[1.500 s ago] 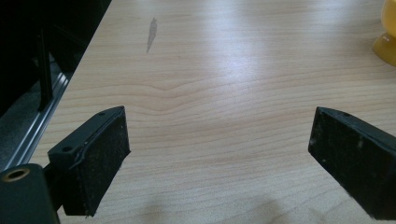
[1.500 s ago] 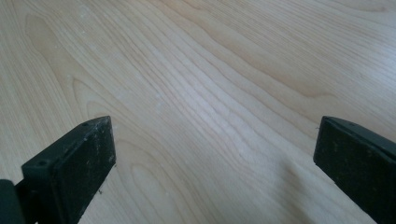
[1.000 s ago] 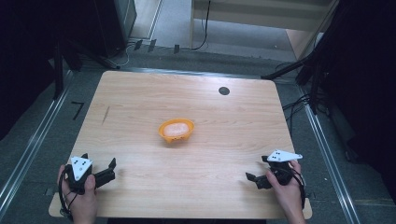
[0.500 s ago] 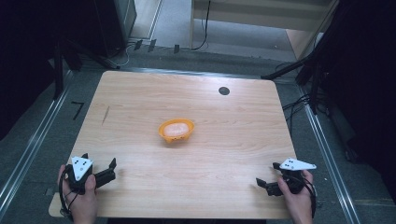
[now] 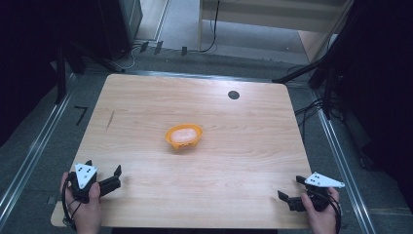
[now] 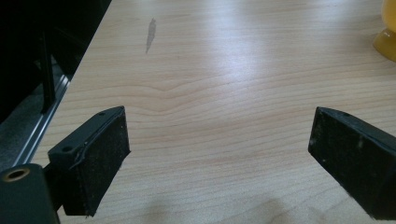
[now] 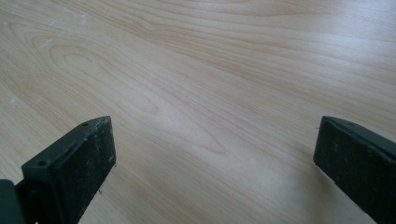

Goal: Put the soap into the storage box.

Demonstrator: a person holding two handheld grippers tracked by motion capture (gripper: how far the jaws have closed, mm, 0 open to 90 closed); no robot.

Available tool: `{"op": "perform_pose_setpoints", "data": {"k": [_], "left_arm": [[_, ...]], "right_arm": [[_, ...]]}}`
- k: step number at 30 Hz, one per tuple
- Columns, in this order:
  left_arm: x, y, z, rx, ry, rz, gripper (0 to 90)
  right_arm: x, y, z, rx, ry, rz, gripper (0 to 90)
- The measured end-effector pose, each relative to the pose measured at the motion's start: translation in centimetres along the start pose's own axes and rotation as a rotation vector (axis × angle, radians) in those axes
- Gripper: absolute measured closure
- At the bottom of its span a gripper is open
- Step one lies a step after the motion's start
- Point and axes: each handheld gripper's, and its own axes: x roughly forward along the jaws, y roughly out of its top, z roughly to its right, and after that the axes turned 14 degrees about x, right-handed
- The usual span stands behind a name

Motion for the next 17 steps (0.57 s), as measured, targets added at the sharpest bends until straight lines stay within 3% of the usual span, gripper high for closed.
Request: {"op": "perform_pose_setpoints", "data": {"k": [7, 17], "left_arm": [[0.0, 0.0, 0.0, 0.005, 0.001, -0.001, 5.6], [0.1, 0.1, 0.1, 0.013, -0.002, -0.013, 5.6]], "right_arm": [[-1.3, -0.9, 0.8, 0.011, -0.009, 0.024, 0.0], [-1.8, -1.2, 0.9, 0.009, 0.000, 0.053, 0.0]]}}
